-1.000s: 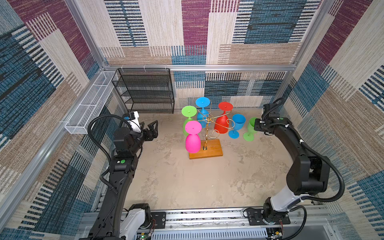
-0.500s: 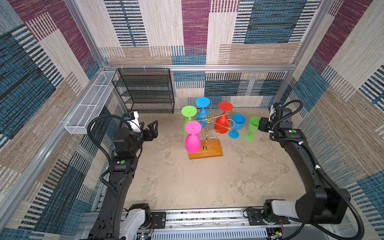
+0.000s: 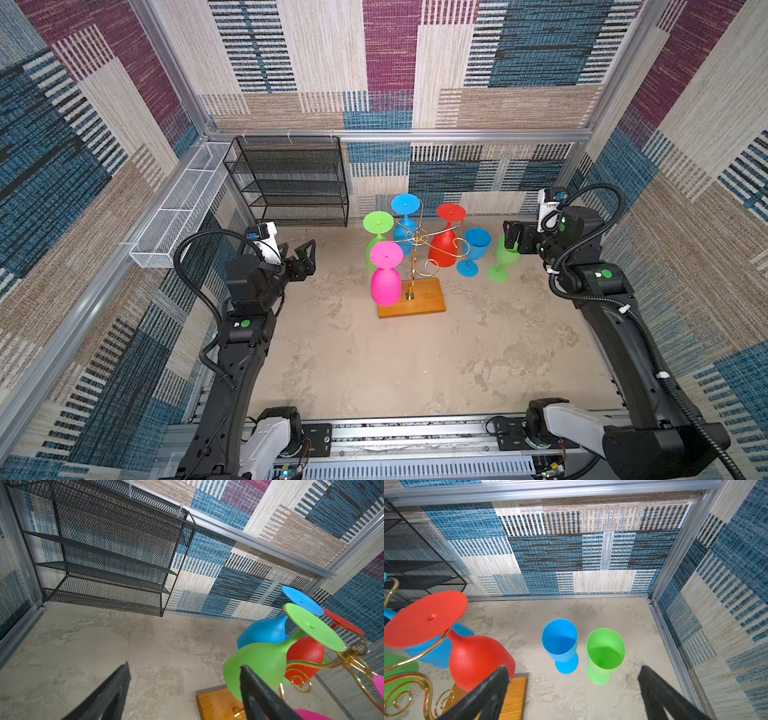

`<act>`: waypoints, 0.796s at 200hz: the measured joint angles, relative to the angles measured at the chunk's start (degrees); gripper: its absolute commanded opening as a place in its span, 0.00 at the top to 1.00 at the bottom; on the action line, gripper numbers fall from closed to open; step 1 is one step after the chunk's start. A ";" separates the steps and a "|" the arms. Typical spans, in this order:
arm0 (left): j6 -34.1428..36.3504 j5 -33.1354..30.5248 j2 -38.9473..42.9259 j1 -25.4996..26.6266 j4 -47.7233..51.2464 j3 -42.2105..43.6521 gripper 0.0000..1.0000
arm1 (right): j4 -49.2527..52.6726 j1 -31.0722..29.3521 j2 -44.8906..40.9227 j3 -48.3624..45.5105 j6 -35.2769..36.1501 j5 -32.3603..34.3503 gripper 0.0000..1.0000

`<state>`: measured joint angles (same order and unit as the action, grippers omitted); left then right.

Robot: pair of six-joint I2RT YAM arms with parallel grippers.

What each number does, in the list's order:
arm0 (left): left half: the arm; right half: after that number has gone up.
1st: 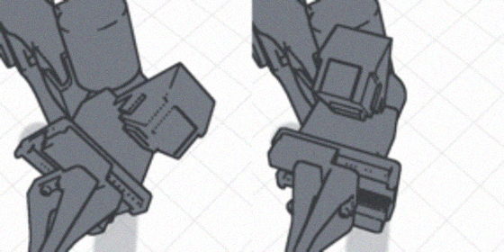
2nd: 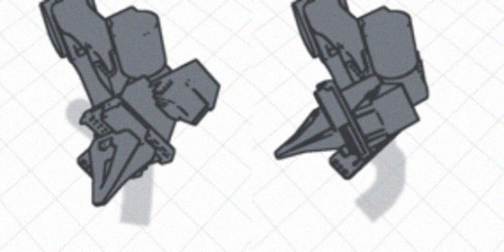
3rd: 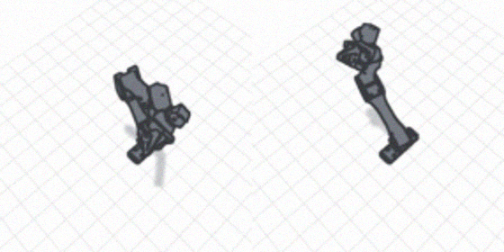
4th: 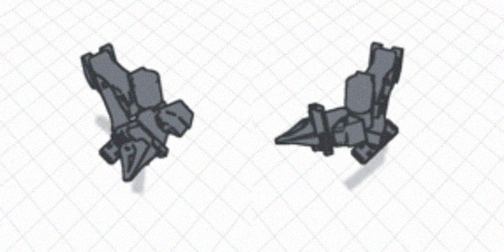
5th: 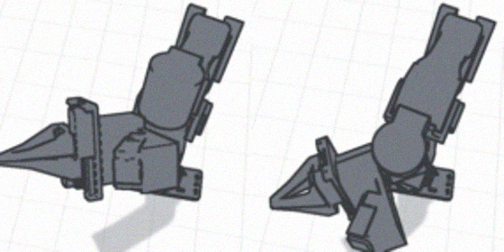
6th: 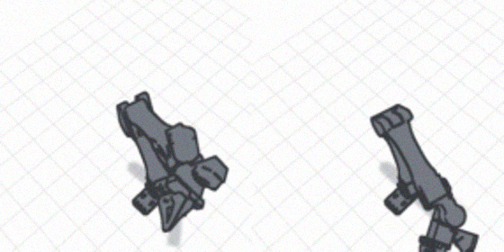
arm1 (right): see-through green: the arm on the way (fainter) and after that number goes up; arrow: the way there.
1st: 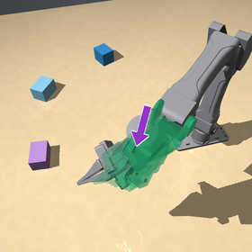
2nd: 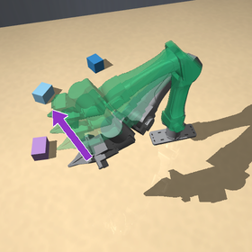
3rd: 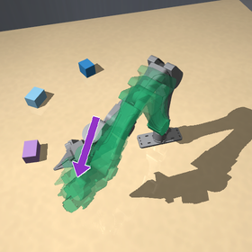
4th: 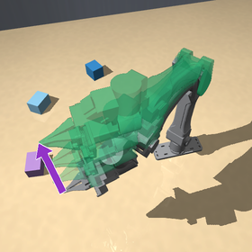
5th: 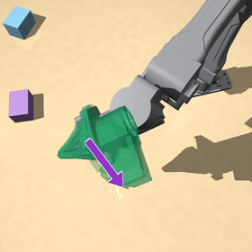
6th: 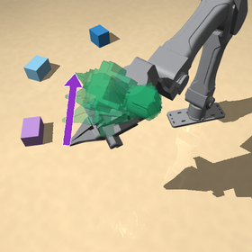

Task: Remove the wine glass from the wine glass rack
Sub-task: 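Raise the right gripper up and away from the placed green glass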

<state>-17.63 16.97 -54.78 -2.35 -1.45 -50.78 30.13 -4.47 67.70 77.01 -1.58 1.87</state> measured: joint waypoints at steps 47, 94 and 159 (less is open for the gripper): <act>-0.17 0.02 0.00 0.02 0.00 0.00 0.15 | 2.67 -0.02 3.30 6.69 2.29 2.40 0.01; -0.20 0.26 0.02 0.00 -0.02 0.00 0.15 | 5.44 -0.02 8.41 16.55 4.76 2.21 0.01; -0.20 0.42 0.09 -0.04 -0.02 0.00 0.15 | 7.82 -0.02 13.22 23.45 7.19 2.23 0.01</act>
<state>-17.82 17.39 -54.70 -2.39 -1.48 -50.78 37.95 -4.49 80.93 100.47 5.61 4.10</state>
